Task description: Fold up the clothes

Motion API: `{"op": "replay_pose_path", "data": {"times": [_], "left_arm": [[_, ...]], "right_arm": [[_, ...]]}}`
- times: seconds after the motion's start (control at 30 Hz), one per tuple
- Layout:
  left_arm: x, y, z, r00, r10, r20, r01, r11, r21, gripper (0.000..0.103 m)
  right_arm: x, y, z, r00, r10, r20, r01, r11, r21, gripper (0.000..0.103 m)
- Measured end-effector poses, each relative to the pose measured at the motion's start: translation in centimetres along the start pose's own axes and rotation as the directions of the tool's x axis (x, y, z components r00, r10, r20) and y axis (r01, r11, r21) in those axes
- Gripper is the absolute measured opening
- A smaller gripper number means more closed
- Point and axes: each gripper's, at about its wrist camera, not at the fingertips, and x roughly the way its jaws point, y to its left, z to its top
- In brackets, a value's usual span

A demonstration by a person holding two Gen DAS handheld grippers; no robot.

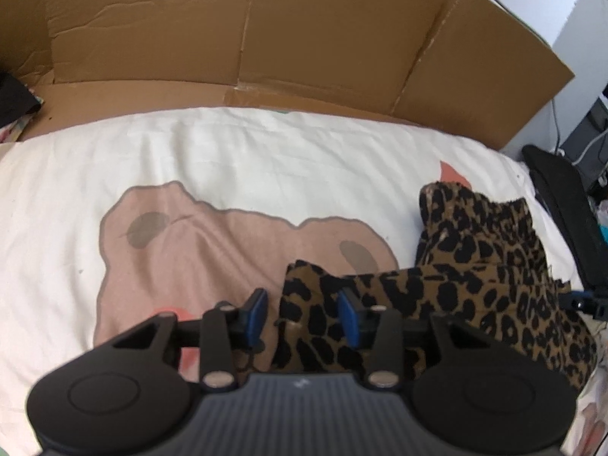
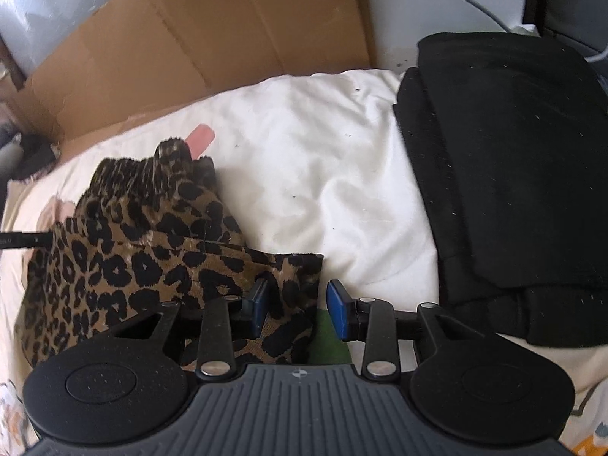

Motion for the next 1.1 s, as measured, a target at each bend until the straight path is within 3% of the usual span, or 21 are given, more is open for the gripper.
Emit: {"op": "replay_pose_path", "data": {"times": [0.17,0.23,0.3,0.37,0.5,0.87,1.1], "left_arm": [[0.4,-1.1,-0.3,1.000,0.013,-0.011,-0.012,0.999,0.041,0.045],[0.4,-1.6,-0.5,1.000,0.019,-0.007,-0.019,0.998,0.063,0.042],[0.3,-1.8,-0.7,1.000,0.013,-0.005,-0.013,0.996,0.083,0.033],[0.0,-1.9,-0.8,1.000,0.008,0.004,-0.008,0.997,0.083,0.012],[-1.1,-1.6,-0.9,0.999,-0.002,0.032,0.000,0.998,0.056,0.009],[-7.6,-1.4,-0.2,0.987,-0.038,0.158,0.039,0.999,-0.004,0.009],[-10.0,-2.1,0.9,0.980,-0.013,0.199,0.016,1.000,-0.009,0.009]], "right_arm": [[0.3,0.5,-0.2,1.000,-0.011,0.003,0.011,0.999,-0.037,0.038],[0.3,0.7,-0.2,1.000,-0.011,0.004,0.011,0.999,-0.053,0.032],[0.3,0.9,-0.2,1.000,0.004,0.000,-0.004,0.998,-0.065,0.020],[0.3,1.1,0.0,1.000,0.008,0.000,-0.008,0.997,-0.079,0.012],[-0.7,1.3,0.2,0.999,0.005,0.033,-0.003,0.998,-0.068,0.007],[-6.2,1.1,0.1,0.982,0.038,0.183,-0.038,0.999,-0.006,0.007],[-8.5,1.8,1.0,0.970,0.046,0.241,-0.047,0.999,-0.004,0.007]]}}
